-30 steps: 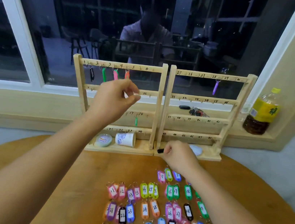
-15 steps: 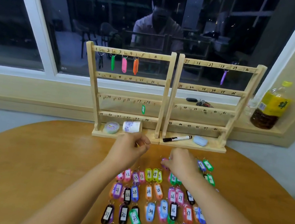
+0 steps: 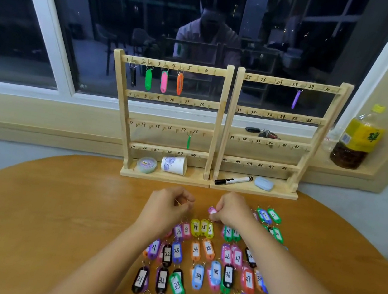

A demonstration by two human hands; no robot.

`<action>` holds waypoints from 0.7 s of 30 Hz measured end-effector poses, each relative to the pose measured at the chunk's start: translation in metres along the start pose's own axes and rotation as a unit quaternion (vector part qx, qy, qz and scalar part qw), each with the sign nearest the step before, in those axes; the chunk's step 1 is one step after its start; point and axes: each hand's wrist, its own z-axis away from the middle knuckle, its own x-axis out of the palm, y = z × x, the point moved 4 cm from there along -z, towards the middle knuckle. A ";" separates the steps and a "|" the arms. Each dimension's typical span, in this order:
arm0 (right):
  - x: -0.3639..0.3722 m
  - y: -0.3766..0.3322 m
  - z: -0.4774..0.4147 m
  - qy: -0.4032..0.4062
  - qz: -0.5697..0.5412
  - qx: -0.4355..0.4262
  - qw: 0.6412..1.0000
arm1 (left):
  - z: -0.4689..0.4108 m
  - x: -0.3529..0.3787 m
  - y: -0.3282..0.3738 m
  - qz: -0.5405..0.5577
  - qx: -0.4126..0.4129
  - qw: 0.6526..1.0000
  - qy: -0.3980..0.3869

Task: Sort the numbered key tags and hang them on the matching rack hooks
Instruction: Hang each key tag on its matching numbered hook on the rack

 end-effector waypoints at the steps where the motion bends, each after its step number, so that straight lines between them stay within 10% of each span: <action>1: 0.000 0.000 -0.001 -0.011 -0.004 0.002 1.000 | -0.001 0.001 0.000 0.002 -0.004 1.000 -0.004; 8: 0.001 -0.003 0.000 -0.012 -0.143 -0.034 0.989 | -0.010 -0.001 -0.008 0.008 -0.031 0.999 -0.001; 14: -0.017 -0.014 0.033 -0.015 -0.431 -0.092 0.897 | -0.015 -0.002 0.000 0.094 -0.059 0.994 0.007; 21: -0.028 -0.036 0.065 0.022 -0.473 -0.164 0.865 | -0.016 -0.007 0.022 0.246 -0.024 0.968 0.044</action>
